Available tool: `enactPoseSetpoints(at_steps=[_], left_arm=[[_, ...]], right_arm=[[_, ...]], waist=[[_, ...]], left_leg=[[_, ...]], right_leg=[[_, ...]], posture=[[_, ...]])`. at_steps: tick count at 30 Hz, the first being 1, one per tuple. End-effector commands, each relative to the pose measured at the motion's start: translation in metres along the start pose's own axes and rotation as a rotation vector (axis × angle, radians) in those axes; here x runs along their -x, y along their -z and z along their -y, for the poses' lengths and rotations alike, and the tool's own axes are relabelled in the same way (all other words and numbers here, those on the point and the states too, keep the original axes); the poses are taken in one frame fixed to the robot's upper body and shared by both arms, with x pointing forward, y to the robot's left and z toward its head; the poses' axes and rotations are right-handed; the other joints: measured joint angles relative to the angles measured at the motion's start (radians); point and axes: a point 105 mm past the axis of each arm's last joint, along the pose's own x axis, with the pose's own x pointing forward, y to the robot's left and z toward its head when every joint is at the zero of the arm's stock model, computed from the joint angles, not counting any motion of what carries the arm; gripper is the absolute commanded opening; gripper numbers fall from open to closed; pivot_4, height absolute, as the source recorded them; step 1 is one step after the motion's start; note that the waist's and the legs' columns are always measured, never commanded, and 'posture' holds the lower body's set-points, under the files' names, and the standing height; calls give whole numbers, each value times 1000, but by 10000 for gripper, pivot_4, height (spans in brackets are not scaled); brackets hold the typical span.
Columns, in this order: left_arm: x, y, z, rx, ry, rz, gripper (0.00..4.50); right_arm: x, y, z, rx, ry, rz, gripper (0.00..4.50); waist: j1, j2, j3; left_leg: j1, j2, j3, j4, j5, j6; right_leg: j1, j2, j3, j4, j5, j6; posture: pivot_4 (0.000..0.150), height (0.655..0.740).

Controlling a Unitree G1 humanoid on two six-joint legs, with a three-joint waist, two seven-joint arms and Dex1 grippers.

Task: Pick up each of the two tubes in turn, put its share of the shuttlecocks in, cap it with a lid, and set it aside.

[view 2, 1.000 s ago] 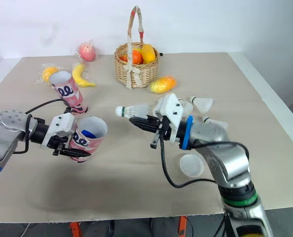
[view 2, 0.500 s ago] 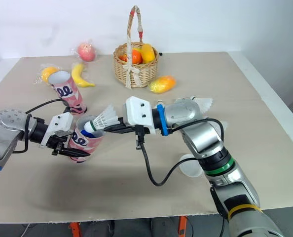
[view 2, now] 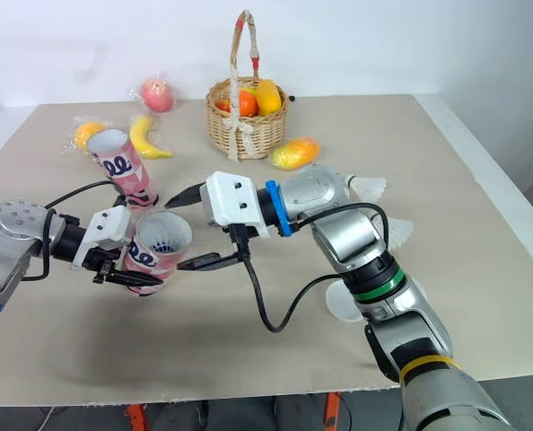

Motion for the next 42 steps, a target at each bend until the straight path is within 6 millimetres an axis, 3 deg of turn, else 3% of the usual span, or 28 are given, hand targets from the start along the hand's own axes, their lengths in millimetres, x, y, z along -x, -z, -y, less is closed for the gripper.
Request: enactPoseSetpoints(at_steps=[1, 4, 7, 12, 19, 30, 35, 39, 42], left_arm=[[-3, 12, 4, 47, 18, -31, 26737], [-3, 12, 5, 48, 16, -27, 26737], [-3, 12, 6, 54, 14, -25, 26737], [-3, 14, 9, 65, 9, -24, 26737], [-4, 14, 10, 69, 8, -22, 26737], [-4, 12, 10, 67, 1, -20, 26737], [-3, 11, 9, 71, -3, -21, 26737], [-3, 12, 10, 75, -5, -21, 26737], [-2, 11, 11, 76, -6, -20, 26737]], right_arm=[[30, -20, 14, -67, 115, 93, 44702], [61, -12, 22, -222, 315, 143, 44702], [89, 19, 16, -363, 561, 68, 44702], [109, 60, -1, -604, 907, -36, 44702], [100, 94, -4, -755, 1104, -150, 44702], [74, 127, 23, -747, 1129, -231, 44702], [71, 142, 40, -705, 1174, -273, 44702], [64, 146, 53, -677, 1178, -267, 44702], [58, 147, 57, -642, 1168, -272, 36743]], waist=[[0, 0, 0], [0, 0, 0], [1, 0, 0], [-3, 4, 0], [-3, 4, 0], [-3, 5, 0], [-4, 5, 0], [-8, 5, 0], [-10, 5, 0]], left_leg=[[0, 0, 0, 0, 0, 0], [0, 0, 0, 0, 0, 0], [0, 0, 0, 0, 0, 0], [0, 0, 1, -1, 0, 1], [0, 0, 1, 0, 0, 0], [0, 0, 1, -1, 0, 0], [0, 0, 1, -1, 0, 0], [0, 0, 2, -1, 0, 0], [0, 0, 1, -1, 0, 0]], right_leg=[[0, 0, 0, 0, 0, 0], [0, 0, 0, 0, 0, 0], [1, 0, -1, 0, 0, 0], [-1, 0, 0, 1, 0, -1], [-1, 1, 1, 2, 0, 0], [-2, 1, 1, 2, 0, 0], [-2, 1, 1, 2, 0, 0], [-2, 0, 1, 2, 0, 0], [-2, 0, 1, 2, 0, 0]], posture=[[1500, 7400], [1500, 7400], [1500, 7400], [1500, 7400], [1500, 7400], [1500, 7400], [1500, 7400], [1500, 7400], [1500, 7400]])
